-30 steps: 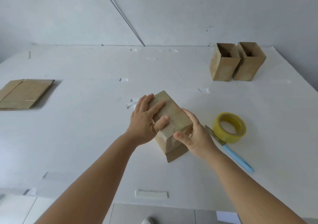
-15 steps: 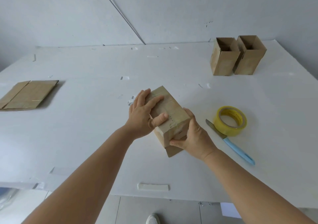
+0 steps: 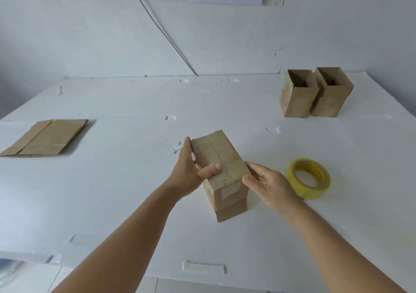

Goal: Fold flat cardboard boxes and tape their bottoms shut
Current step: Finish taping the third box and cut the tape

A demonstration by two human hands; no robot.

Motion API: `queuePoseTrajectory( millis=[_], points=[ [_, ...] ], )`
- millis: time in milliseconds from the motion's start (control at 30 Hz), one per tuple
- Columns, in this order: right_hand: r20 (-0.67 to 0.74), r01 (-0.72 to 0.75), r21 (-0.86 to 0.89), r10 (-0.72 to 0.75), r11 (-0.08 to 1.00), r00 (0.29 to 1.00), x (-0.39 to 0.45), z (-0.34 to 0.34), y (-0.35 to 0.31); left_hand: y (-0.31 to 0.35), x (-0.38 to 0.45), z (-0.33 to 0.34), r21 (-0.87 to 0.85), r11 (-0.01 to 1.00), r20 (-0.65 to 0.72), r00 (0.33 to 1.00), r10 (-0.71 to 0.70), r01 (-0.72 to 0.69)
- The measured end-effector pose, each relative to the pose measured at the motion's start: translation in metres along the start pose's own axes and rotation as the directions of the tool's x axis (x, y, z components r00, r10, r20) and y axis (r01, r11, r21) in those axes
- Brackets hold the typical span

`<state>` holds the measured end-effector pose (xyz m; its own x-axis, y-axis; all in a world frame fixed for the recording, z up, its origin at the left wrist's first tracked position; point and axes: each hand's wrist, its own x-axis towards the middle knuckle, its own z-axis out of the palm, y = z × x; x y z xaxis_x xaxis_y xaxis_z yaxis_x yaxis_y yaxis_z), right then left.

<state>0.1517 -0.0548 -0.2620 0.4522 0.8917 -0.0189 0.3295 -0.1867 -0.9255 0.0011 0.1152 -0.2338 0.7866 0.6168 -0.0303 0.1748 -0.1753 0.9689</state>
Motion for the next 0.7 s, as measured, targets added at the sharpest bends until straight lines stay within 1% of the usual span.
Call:
queuePoseTrajectory(
  millis=[67, 167, 200, 267, 333, 367, 433, 467, 500, 567, 633, 700],
  points=[
    [0.001, -0.005, 0.002, 0.005, 1.0, 1.0, 0.006, -0.004, -0.007, -0.001, 0.002, -0.005, -0.018, 1.0, 0.012, 1.0, -0.014, 0.014],
    [-0.029, -0.067, 0.146, 0.072, 0.987, 0.997, 0.018, -0.007, -0.021, -0.003, 0.005, -0.01, -0.065, 0.996, 0.01, 0.998, -0.067, 0.068],
    [-0.027, -0.087, 0.164, 0.093, 0.983, 0.995, 0.023, -0.007, -0.027, -0.003, 0.006, -0.011, -0.088, 0.992, 0.004, 0.996, -0.094, 0.094],
    [0.015, -0.111, 0.089, 0.11, 0.99, 0.994, 0.034, -0.004, -0.041, -0.002, 0.009, -0.008, -0.109, 0.989, -0.009, 0.995, -0.102, 0.101],
    [0.046, -0.108, 0.001, 0.107, 0.994, 0.993, 0.044, -0.001, -0.051, 0.002, 0.012, -0.003, -0.062, 0.993, -0.058, 0.992, -0.108, 0.104],
    [0.056, -0.109, -0.021, 0.11, 0.994, 0.992, 0.048, -0.001, -0.056, 0.005, 0.013, -0.001, -0.033, 0.993, -0.092, 0.989, -0.116, 0.114],
    [0.058, -0.122, -0.017, 0.123, 0.992, 0.991, 0.054, 0.002, -0.061, 0.012, 0.014, 0.0, -0.03, 0.99, -0.131, 0.981, -0.142, 0.14],
    [0.039, -0.119, -0.001, 0.119, 0.993, 0.992, 0.055, 0.003, -0.064, 0.016, 0.016, -0.001, -0.051, 0.991, -0.129, 0.983, -0.128, 0.123],
    [0.002, -0.102, 0.024, 0.102, 0.995, 0.995, 0.056, 0.003, -0.066, 0.022, 0.016, -0.003, -0.074, 0.994, -0.122, 0.989, -0.083, 0.075],
    [-0.117, -0.048, 0.108, 0.061, 0.993, 0.991, 0.057, 0.002, -0.071, 0.037, 0.017, -0.006, -0.131, 0.99, -0.133, 0.99, 0.037, -0.054],
    [-0.224, 0.008, 0.222, 0.043, 0.975, 0.974, 0.056, 0.003, -0.077, 0.048, 0.018, -0.008, -0.169, 0.974, -0.189, 0.975, 0.118, -0.151],
    [-0.321, 0.075, 0.302, 0.027, 0.95, 0.947, 0.057, 0.007, -0.083, 0.054, 0.02, -0.007, -0.175, 0.963, -0.23, 0.96, 0.163, -0.205]
  ],
)
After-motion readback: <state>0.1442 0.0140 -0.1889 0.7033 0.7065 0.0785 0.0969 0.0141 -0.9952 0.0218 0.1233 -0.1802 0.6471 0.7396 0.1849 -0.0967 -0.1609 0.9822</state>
